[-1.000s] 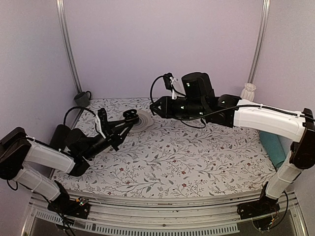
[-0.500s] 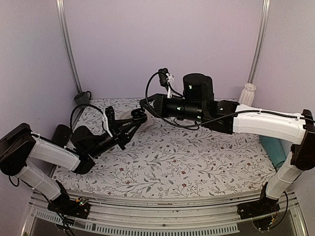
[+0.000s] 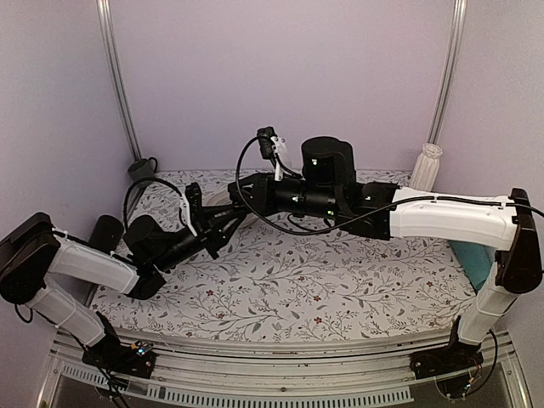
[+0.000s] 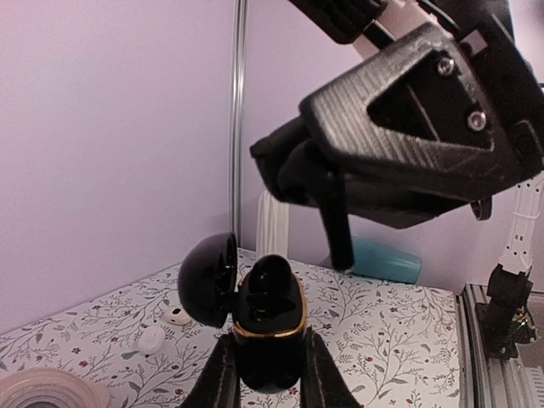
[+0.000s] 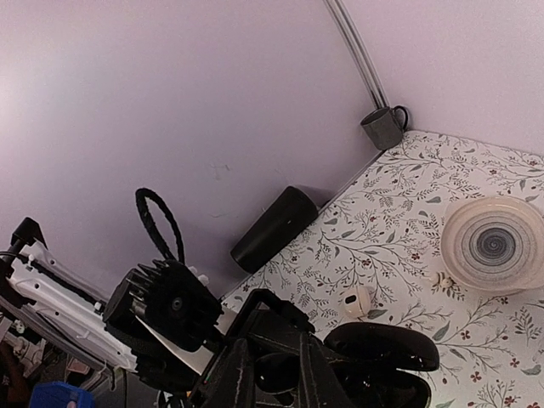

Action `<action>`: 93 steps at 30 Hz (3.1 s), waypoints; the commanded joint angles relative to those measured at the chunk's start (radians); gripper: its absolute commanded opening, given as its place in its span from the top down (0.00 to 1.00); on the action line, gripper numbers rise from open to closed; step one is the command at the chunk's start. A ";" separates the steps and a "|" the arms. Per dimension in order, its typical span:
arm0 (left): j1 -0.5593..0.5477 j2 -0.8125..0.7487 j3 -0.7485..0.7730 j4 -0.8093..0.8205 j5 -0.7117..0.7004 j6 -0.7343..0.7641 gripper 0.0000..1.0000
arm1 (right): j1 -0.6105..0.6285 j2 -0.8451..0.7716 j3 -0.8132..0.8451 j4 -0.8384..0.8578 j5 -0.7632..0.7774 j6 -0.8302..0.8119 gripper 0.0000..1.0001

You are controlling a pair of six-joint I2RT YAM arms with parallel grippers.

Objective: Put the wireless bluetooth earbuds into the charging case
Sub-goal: Insert the left earbud into the left side groove of the charging case.

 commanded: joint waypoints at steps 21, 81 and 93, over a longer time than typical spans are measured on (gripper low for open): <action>-0.023 -0.064 0.004 -0.036 0.013 0.028 1.00 | 0.025 0.000 -0.018 0.080 0.123 -0.037 0.88; -0.028 -0.204 0.034 -0.143 -0.093 0.082 1.00 | 0.028 0.083 0.031 -0.042 0.169 -0.090 0.84; -0.026 -0.206 0.038 -0.147 -0.095 0.085 1.00 | 0.036 0.083 0.033 -0.050 0.192 -0.107 0.82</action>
